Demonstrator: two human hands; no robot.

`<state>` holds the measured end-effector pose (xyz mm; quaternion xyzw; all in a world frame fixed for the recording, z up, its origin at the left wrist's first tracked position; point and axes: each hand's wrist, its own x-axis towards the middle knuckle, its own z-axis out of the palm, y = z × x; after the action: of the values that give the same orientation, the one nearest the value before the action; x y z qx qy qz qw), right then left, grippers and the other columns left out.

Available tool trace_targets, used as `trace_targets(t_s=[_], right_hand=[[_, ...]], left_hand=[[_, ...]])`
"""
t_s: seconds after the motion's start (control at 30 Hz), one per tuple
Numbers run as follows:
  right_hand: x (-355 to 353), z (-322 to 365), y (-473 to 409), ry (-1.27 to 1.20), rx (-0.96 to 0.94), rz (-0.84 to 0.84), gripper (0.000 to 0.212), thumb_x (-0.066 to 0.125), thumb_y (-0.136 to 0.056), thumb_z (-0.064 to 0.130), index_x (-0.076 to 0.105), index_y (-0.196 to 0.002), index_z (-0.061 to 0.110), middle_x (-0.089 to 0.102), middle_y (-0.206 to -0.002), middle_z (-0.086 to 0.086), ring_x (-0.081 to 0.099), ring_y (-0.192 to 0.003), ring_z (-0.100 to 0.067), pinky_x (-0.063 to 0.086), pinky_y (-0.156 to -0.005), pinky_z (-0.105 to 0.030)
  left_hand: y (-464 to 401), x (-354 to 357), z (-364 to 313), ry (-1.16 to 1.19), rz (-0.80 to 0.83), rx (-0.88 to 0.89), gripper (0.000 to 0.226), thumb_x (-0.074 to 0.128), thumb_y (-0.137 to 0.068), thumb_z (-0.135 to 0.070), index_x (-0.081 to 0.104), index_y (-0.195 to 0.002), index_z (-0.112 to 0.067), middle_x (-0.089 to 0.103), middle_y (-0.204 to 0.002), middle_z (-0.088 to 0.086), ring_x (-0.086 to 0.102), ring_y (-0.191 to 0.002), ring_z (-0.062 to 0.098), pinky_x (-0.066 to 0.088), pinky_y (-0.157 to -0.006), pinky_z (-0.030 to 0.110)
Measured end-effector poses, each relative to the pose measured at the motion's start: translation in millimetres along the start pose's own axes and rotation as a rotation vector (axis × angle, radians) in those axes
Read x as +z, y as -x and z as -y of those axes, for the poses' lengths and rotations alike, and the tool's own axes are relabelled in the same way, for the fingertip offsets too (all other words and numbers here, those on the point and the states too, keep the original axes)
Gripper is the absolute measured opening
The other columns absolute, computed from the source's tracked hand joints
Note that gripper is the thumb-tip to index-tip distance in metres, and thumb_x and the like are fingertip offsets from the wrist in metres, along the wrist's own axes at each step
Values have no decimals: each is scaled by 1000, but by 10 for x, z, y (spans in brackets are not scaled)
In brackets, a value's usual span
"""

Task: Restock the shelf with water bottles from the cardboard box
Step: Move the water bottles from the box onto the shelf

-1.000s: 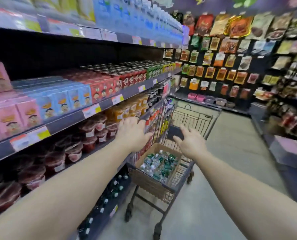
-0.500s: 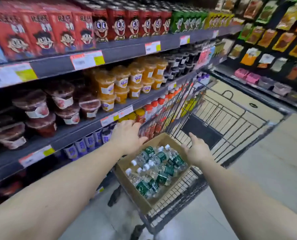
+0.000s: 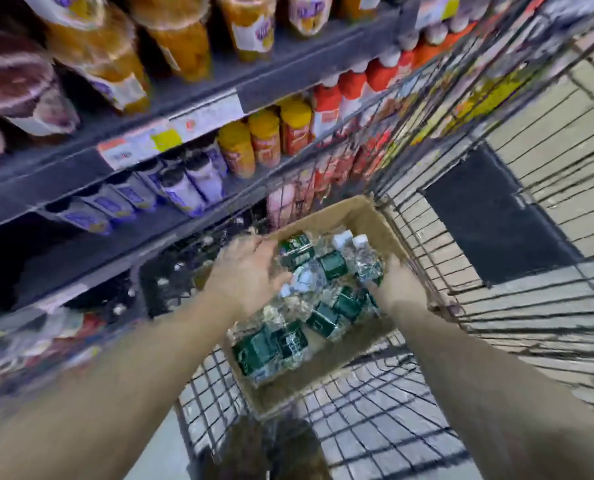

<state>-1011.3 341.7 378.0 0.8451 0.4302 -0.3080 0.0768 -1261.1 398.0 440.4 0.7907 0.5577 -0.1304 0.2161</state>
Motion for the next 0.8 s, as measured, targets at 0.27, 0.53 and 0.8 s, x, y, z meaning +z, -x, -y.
trace_targets(t_s=[0.27, 0.53, 0.8], right_hand=[[278, -89, -336, -91, 127, 3, 71, 70, -85, 41, 37, -140, 10, 57, -131, -13, 57, -118, -31, 50, -94, -43], [1, 564, 287, -595, -315, 332, 89, 82, -62, 56, 50, -136, 19, 62, -128, 5, 62, -110, -12, 49, -101, -39], [165, 1065, 563, -835, -301, 713, 77, 73, -81, 5, 37, -146, 25, 50, -140, 5, 57, -114, -12, 39, -109, -39]], left_hand=[[-210, 355, 83, 140, 106, -44, 71, 49, -94, -56, 31, -152, -20, 29, -159, 13, 25, -147, 32, 22, -121, 43], [-129, -62, 43, 748, 372, -137, 80, 65, -85, -56, 34, -150, -21, 50, -146, 4, 51, -129, 19, 40, -109, 34], [143, -227, 585, 1205, 181, -228, 33, 79, -81, -36, 61, -105, -22, 74, -102, -5, 71, -93, 10, 55, -77, 28]])
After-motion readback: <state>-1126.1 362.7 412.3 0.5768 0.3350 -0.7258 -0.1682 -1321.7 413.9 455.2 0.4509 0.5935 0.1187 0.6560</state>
